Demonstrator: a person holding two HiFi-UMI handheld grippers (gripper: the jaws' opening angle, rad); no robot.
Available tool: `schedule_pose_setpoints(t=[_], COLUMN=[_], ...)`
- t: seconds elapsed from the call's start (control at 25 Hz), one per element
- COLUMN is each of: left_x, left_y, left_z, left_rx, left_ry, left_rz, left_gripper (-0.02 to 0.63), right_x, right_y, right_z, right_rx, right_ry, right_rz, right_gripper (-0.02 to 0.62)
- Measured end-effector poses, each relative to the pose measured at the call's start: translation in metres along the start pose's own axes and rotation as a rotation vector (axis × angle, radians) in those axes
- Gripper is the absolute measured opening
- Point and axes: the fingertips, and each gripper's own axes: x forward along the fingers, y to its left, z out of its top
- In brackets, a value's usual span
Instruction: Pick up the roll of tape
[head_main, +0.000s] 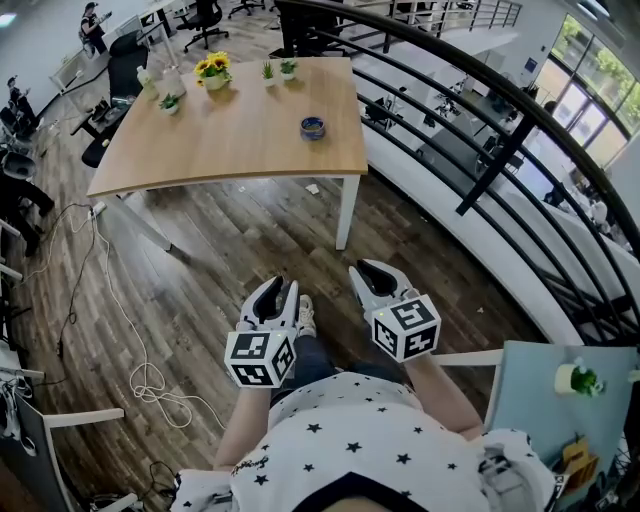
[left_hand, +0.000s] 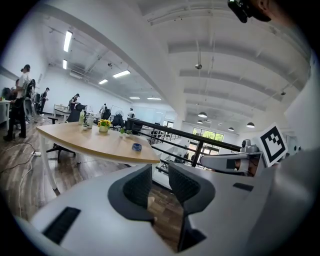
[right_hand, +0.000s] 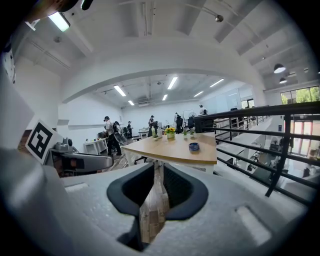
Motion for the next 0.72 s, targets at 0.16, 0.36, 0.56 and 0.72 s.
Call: schedule_pose_setpoints(t=[0.16, 0.36, 0.56, 0.72], left_x=[0.021, 0.054, 0.086, 0.112], left_y=[0.016, 0.037, 0.059, 0.079], left_z=[0.01, 0.019, 0.037, 0.056], left_rx=[-0.005, -0.015, -0.022, -0.023], left_ry=[-0.002, 0.012, 0.014, 0.012], left_rz=[0.004, -0.007, -0.007, -0.013], left_gripper=[0.115, 0.139, 0.156, 0.167], right_x=[0.025, 0.06, 0.097, 0.13], right_y=[-0.011, -0.029, -0.047, -0.057], right_z=[0.011, 0.027, 0.045, 0.062], right_rx=[-0.002, -0.002, -0.001, -0.005], right_ry=[0.003, 0.006, 0.017, 0.029], right_rz=[0.005, 0.002, 0.002, 0.004], right_gripper=[0.058, 0.074, 0.083, 0.101])
